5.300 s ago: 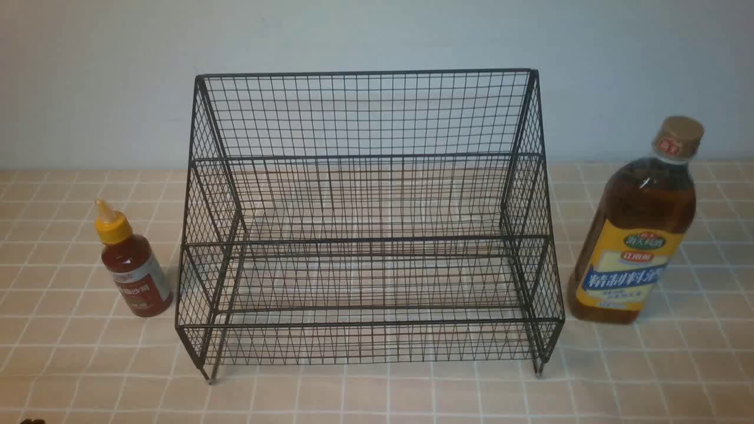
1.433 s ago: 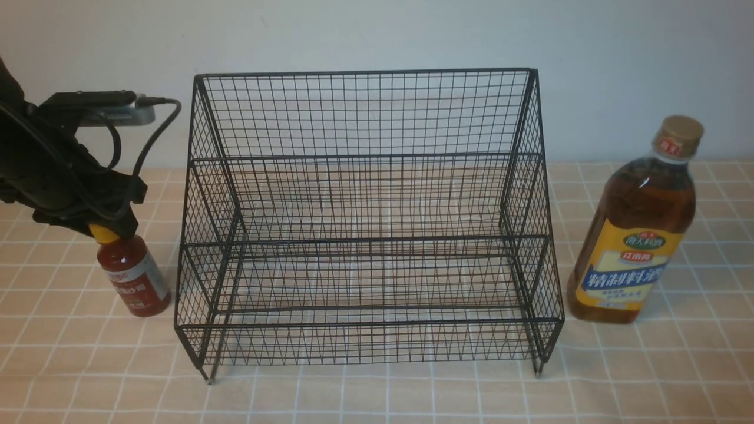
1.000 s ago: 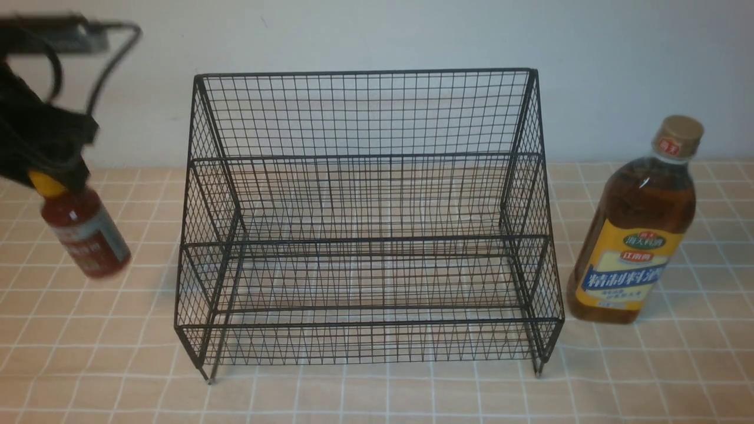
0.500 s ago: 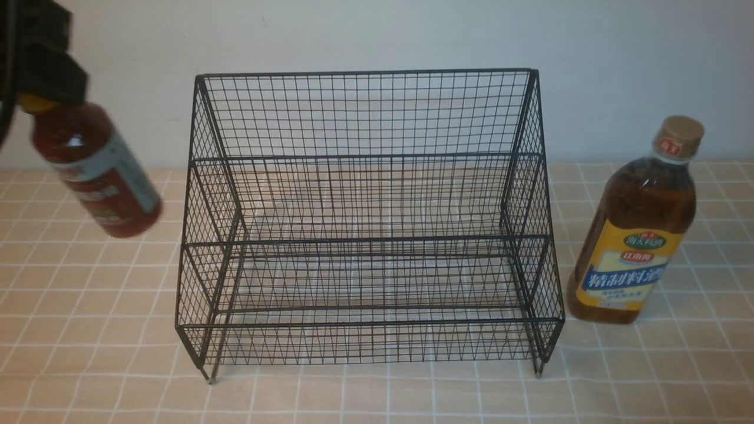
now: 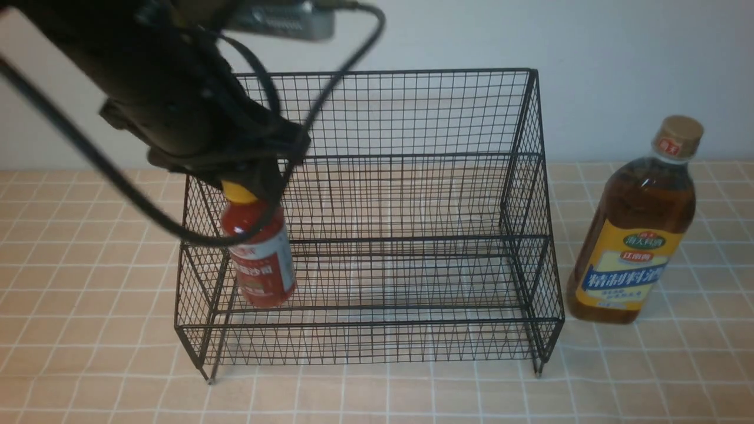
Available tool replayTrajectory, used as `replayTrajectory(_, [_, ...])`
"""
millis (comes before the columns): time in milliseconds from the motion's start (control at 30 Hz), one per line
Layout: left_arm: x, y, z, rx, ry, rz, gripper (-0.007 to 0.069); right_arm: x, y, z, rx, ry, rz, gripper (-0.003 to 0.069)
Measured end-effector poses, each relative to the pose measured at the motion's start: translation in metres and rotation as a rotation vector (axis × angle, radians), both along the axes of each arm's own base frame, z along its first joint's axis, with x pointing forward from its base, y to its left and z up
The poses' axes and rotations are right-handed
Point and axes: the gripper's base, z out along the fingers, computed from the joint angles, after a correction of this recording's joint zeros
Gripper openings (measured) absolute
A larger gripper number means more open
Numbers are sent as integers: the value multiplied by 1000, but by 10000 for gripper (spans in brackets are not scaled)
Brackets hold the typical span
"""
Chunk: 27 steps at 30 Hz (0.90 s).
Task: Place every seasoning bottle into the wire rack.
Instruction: Use the left arm to put the condiment bottle back on the shelf
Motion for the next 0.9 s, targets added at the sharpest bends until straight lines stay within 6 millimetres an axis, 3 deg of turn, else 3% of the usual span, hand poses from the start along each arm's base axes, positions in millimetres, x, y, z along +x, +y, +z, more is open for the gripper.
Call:
replayTrajectory(333, [22,-11,-34,39,78,10,287,0,0,0,2,0,0,-15])
replayTrajectory(733, [23,-14,-69,58,187,15,287,0,0,0,2,0,0,-15])
replayTrajectory(900, [22,-14,-70,60,191,15,287,0,0,0,2,0,0,-15])
